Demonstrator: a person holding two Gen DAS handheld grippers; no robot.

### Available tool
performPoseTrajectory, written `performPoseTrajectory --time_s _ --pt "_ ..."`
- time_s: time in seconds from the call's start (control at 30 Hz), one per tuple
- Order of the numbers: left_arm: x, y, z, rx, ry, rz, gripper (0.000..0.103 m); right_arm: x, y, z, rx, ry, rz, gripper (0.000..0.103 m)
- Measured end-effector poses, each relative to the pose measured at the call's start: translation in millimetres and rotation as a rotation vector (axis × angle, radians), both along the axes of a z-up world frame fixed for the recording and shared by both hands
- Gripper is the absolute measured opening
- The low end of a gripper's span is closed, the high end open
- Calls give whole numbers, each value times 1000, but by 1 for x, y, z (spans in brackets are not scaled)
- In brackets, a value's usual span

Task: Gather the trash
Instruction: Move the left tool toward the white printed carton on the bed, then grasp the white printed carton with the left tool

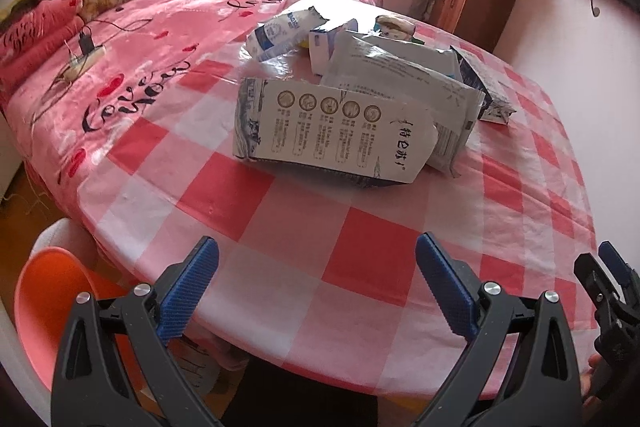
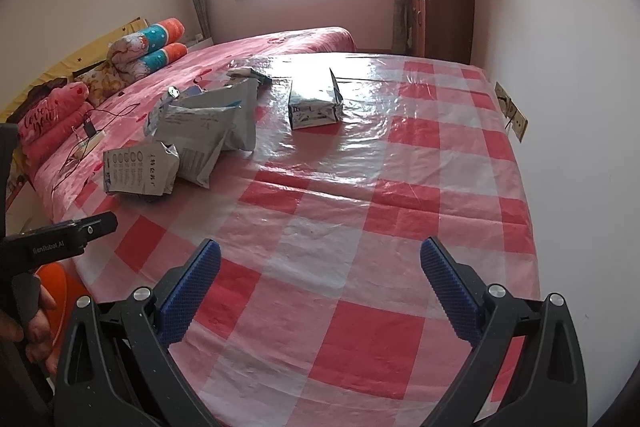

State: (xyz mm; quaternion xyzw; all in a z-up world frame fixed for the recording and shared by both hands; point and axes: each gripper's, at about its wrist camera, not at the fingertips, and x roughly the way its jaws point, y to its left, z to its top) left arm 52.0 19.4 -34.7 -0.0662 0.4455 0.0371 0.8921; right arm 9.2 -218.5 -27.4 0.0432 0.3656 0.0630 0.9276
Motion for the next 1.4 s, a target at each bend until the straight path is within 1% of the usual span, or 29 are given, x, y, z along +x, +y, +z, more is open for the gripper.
performPoseTrajectory --time_s 0.13,0.2,0.37,0.47,0.6,0.7,0.8,0.83,0.93,1.03,1.1,1.23,1.3,1.4 --pt "3 0 -1 24 0 4 99 5 0 -6 8 36 14 99" --pt "3 0 -1 35 -2 2 99 6 1 -8 4 40 21 99" --pt "7 3 -5 36 9 -5 99 11 6 -8 2 51 47 99" --pt "9 7 -8 20 15 -13 99 16 6 -9 21 72 65 99" --pt "12 14 -11 -23 16 -31 99 23 6 -11 53 101 86 99" --pt "13 22 -13 -94 17 -44 99 28 7 -13 60 114 94 99" --pt "18 30 -13 -206 17 -27 99 34 9 -16 55 124 97 99" --pt "21 33 -12 -262 19 -10 99 35 10 -17 56 126 98 99" --pt "32 33 -13 -358 33 19 99 37 10 -19 56 129 98 99" --pt "45 32 -13 -423 38 54 99 36 9 -20 60 130 99 99" --pt "54 30 -12 -451 31 74 99 36 8 -20 61 132 99 99" --pt "75 27 -13 -456 34 126 99 36 6 -20 65 127 105 99" --pt "85 27 -12 -432 32 141 99 36 4 -20 72 127 107 99" --pt "101 23 -8 -374 10 122 99 37 1 -22 78 131 107 99"
